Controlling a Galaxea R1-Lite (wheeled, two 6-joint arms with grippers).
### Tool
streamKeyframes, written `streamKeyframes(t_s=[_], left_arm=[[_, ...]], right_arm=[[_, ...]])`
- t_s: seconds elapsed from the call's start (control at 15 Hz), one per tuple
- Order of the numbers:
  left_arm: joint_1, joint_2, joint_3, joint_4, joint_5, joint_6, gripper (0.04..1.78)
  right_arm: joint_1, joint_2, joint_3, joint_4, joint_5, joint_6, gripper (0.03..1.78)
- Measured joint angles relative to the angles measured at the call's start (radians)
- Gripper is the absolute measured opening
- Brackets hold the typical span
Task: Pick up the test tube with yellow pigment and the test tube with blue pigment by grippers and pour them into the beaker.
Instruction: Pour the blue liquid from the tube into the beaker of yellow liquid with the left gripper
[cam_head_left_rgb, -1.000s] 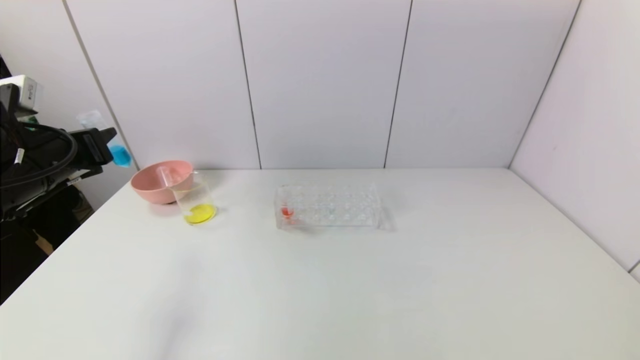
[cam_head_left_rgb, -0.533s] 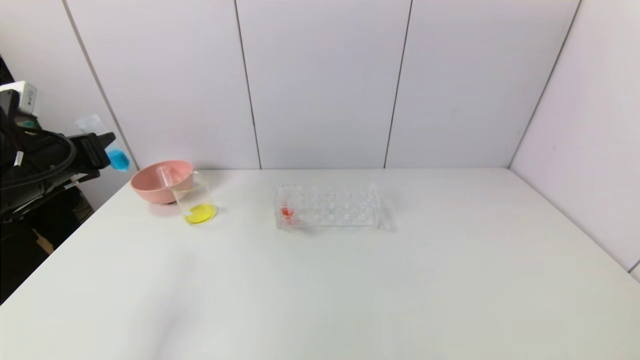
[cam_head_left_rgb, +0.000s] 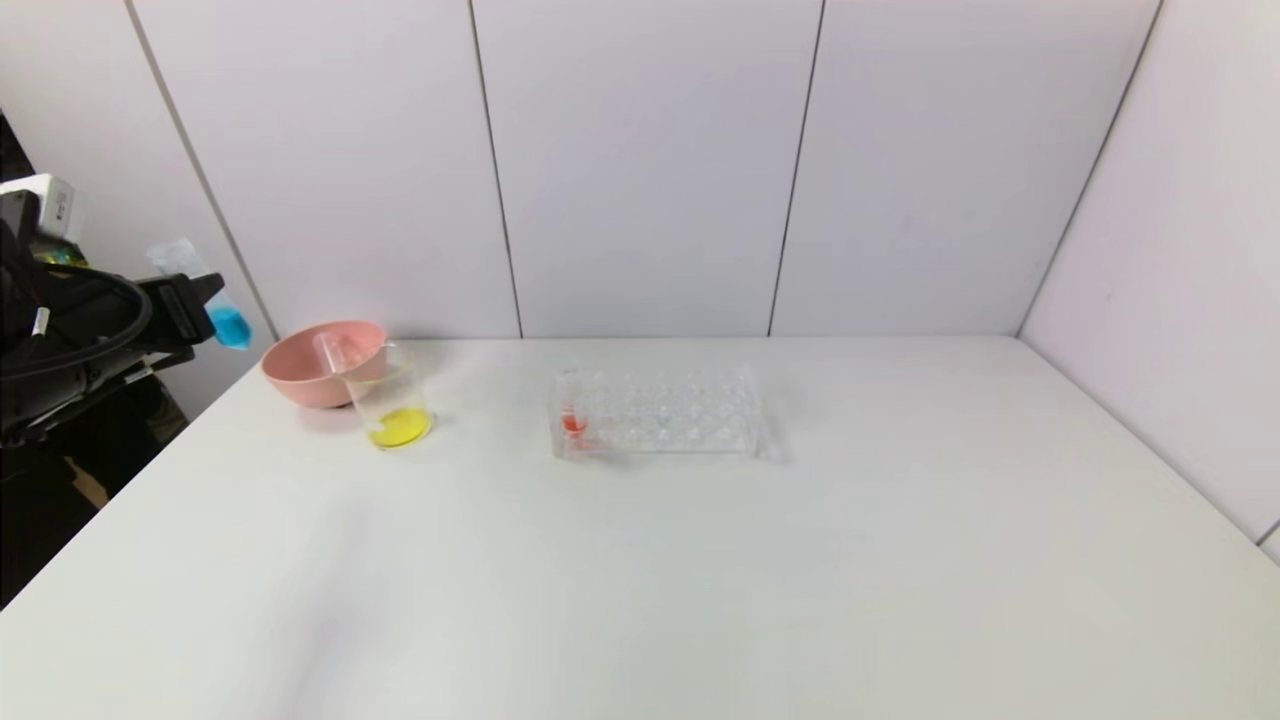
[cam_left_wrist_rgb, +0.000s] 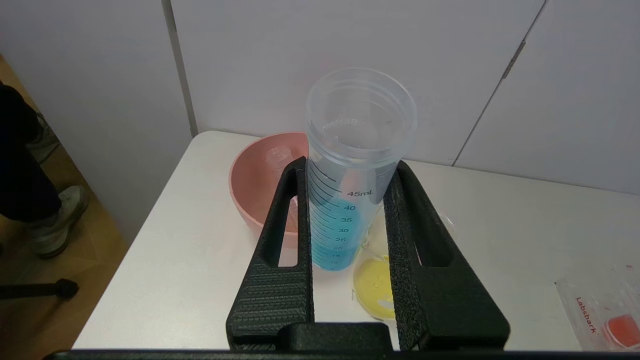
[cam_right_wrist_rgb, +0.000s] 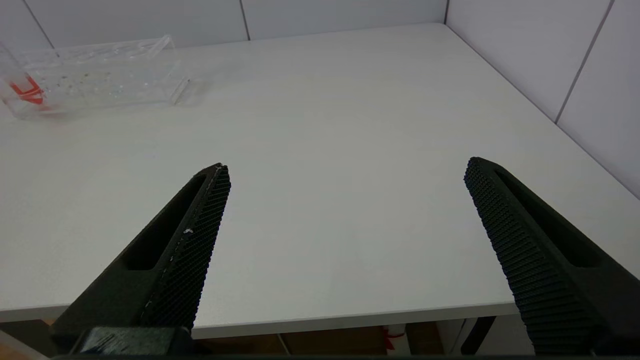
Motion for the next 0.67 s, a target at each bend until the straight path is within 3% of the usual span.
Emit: streamKeyframes(t_s=[0.67], left_arm=[[0.002,0.034,0.001,0.0,-0.017,0.016,0.44]], right_arm=[[0.0,0.0,0.0,0.0,0.0,0.0,1.71]])
